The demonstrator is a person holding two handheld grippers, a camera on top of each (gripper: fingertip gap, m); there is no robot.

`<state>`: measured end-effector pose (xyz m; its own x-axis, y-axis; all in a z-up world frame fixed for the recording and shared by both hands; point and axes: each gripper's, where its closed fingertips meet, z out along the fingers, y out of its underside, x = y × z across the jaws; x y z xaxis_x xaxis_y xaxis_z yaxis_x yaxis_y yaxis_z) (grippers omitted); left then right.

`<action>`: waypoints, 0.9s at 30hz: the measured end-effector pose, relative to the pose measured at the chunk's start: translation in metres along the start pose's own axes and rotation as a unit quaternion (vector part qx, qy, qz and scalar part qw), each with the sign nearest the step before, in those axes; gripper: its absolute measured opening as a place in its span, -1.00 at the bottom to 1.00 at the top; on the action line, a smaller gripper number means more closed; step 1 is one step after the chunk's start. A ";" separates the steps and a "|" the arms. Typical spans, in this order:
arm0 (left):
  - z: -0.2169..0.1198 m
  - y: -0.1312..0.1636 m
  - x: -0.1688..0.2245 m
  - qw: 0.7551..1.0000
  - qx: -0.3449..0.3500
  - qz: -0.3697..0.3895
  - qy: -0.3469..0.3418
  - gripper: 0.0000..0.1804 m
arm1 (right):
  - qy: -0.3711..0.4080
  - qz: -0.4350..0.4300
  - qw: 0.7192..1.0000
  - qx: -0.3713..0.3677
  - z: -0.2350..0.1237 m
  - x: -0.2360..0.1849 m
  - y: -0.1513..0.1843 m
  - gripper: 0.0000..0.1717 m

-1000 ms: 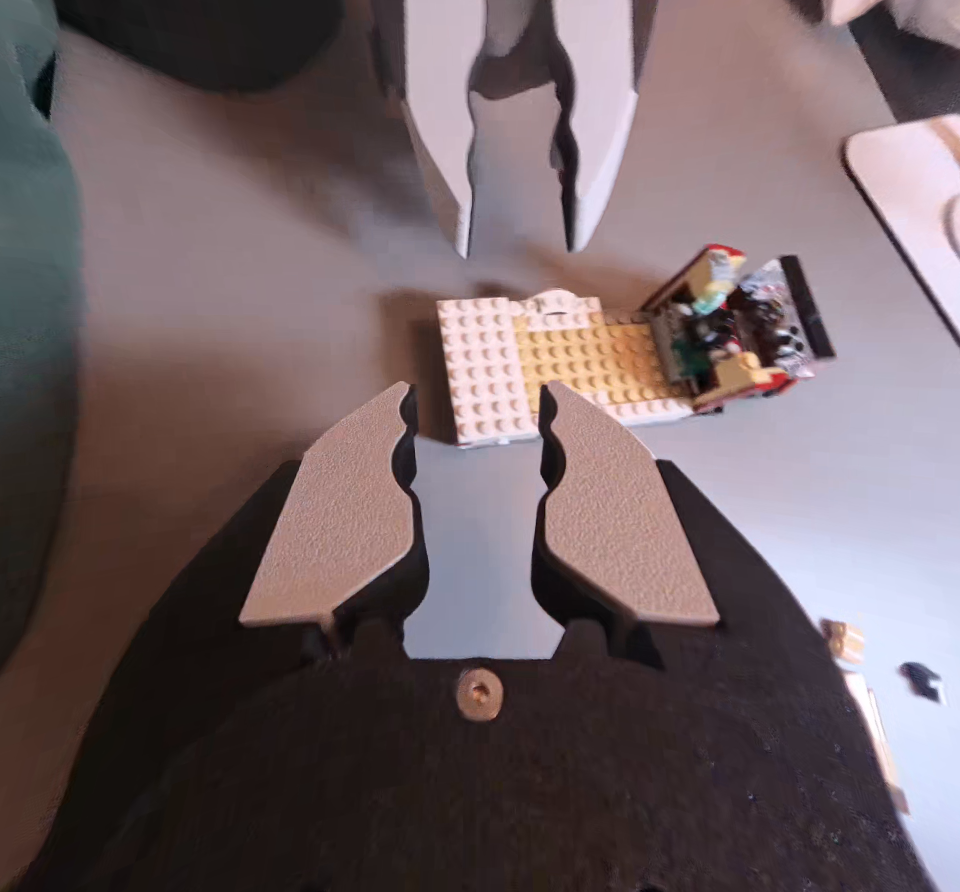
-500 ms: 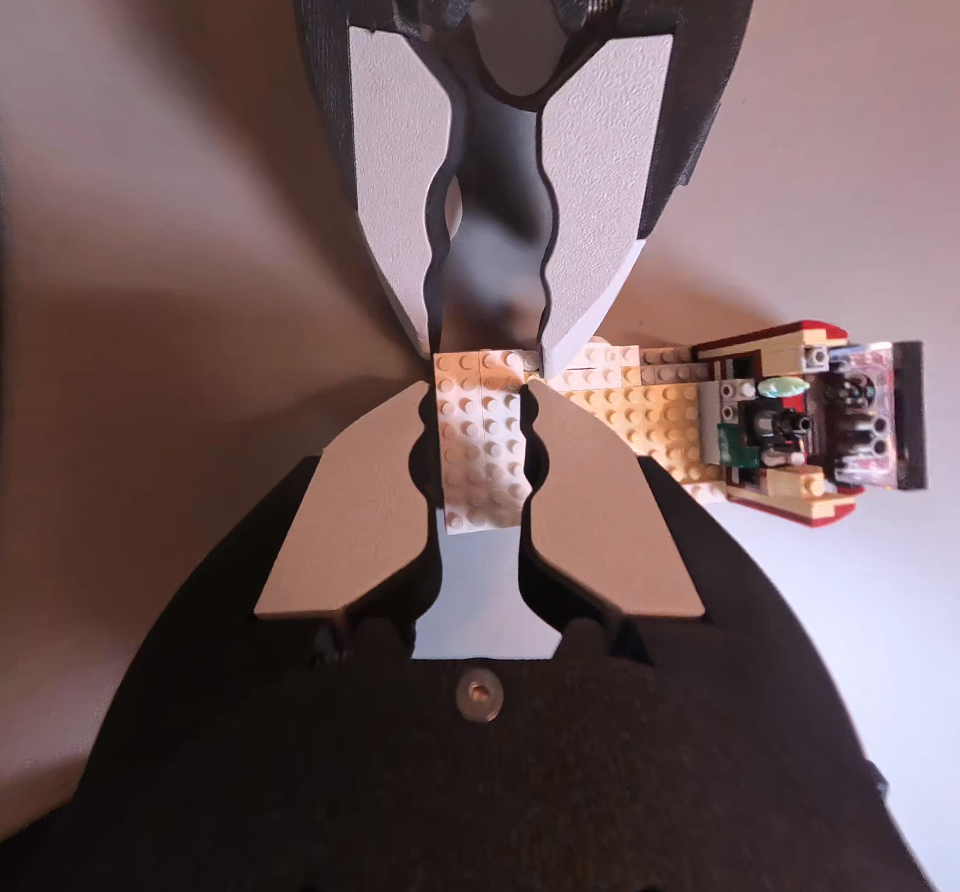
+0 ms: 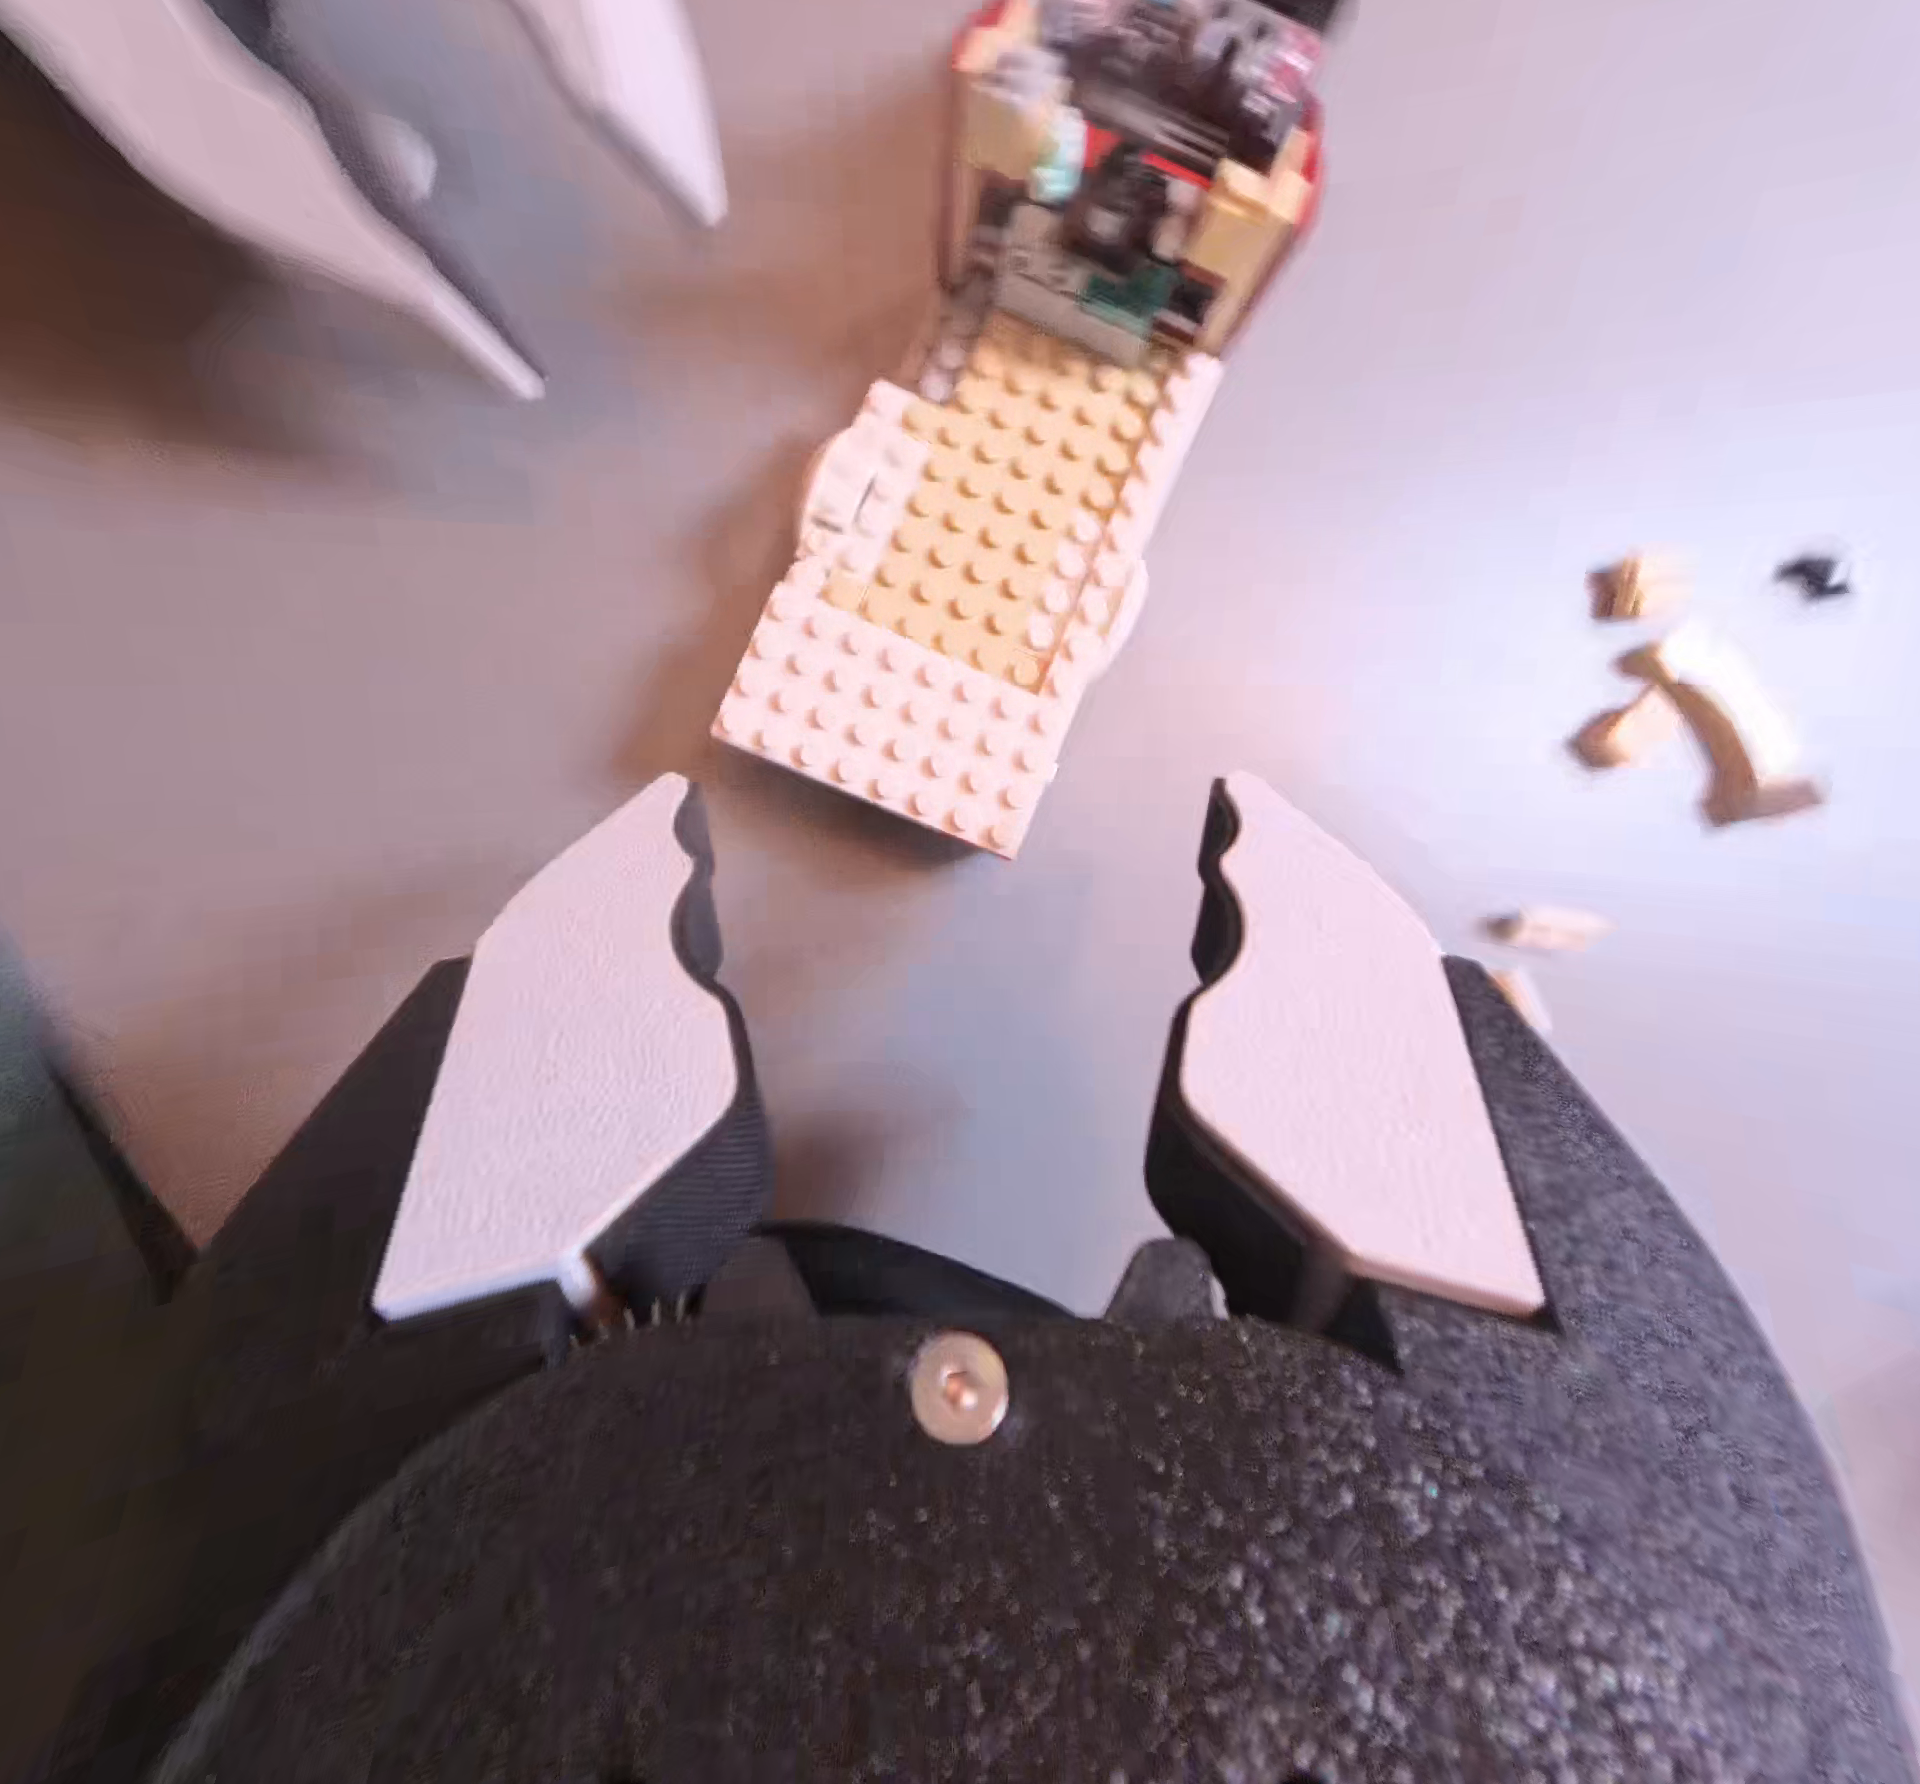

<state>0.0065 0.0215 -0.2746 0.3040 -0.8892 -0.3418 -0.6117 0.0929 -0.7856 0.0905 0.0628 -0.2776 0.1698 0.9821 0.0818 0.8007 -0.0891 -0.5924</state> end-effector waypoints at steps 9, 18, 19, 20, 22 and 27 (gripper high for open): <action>-0.009 -0.014 -0.007 0.999 -0.024 0.045 -0.008 -0.41 | -0.027 0.008 1.000 0.000 0.036 -0.015 0.004 -0.10; 0.016 -0.014 0.026 0.949 -0.251 0.076 0.172 -0.07 | -0.157 -0.172 0.972 0.037 0.036 -0.050 -0.006 -0.14; 0.018 -0.007 0.029 0.939 -0.278 0.062 0.192 -0.01 | -0.158 -0.160 0.973 0.046 0.034 -0.050 -0.007 -0.14; 0.023 -0.002 0.029 0.933 -0.294 0.051 0.201 0.04 | -0.162 -0.143 0.974 0.060 0.031 -0.049 -0.009 -0.13; 0.028 0.005 0.030 0.924 -0.314 0.028 0.217 0.02 | -0.165 -0.110 0.976 0.089 0.022 -0.048 -0.012 -0.12; 0.037 0.012 0.028 0.922 -0.320 0.006 0.218 -0.12 | -0.128 -0.115 0.978 0.119 0.017 -0.046 -0.011 -0.14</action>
<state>0.0344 0.0142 -0.3124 0.0580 -0.9983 0.0009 -0.9609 -0.0560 -0.2712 0.0643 0.0218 -0.2882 -0.1718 0.9839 0.0496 0.6396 0.1498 -0.7540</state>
